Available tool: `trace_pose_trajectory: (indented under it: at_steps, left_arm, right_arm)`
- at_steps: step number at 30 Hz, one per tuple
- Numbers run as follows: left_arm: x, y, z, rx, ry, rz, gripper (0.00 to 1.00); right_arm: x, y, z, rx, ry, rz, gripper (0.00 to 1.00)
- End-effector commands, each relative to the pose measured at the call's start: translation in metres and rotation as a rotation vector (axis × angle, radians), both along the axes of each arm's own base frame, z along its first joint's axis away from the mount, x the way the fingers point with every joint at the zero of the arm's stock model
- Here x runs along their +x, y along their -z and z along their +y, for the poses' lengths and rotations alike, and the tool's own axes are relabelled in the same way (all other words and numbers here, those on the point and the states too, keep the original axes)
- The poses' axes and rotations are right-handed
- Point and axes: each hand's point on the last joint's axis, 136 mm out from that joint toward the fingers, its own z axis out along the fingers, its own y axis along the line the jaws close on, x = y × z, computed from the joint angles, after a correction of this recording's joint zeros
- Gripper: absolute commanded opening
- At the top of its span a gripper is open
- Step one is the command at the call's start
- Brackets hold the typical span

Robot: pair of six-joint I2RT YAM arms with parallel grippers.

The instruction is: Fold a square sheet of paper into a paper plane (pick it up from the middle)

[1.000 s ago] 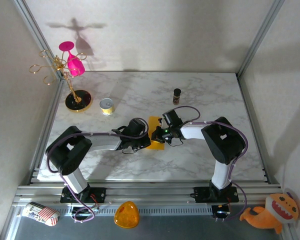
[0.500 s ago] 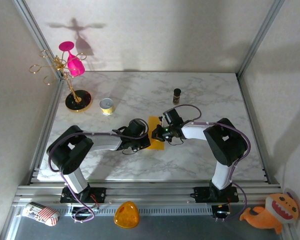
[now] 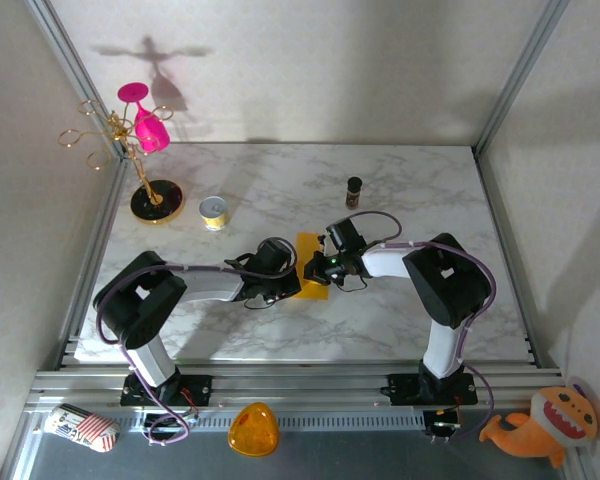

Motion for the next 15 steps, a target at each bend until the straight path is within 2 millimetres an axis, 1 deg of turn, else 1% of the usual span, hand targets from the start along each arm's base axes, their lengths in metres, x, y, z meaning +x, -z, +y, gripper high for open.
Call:
trace_pose_trajectory:
  at_steps: [1, 5, 8, 10, 13, 15]
  left_arm:
    - [-0.031, 0.038, 0.043, 0.180, -0.054, 0.125, 0.00]
    - [-0.039, 0.045, 0.052, 0.192, -0.078, 0.151, 0.00]
    - [-0.039, 0.046, 0.052, 0.191, -0.077, 0.153, 0.00]
    - [-0.037, 0.044, 0.050, 0.185, -0.074, 0.143, 0.00]
    - [-0.032, 0.038, 0.045, 0.173, -0.063, 0.123, 0.00]
    - [-0.027, 0.033, 0.040, 0.158, -0.054, 0.108, 0.00]
  right_arm:
    - [0.009, 0.023, -0.027, -0.066, 0.038, -0.010, 0.04]
    - [0.029, 0.022, -0.049, -0.061, 0.083, -0.070, 0.04]
    - [0.046, 0.024, -0.076, -0.094, 0.148, -0.091, 0.04]
    - [0.057, 0.020, -0.091, -0.099, 0.198, -0.099, 0.03]
    - [0.072, -0.001, -0.101, -0.109, 0.250, -0.153, 0.03]
    - [0.076, -0.021, -0.099, -0.084, 0.255, -0.200, 0.04]
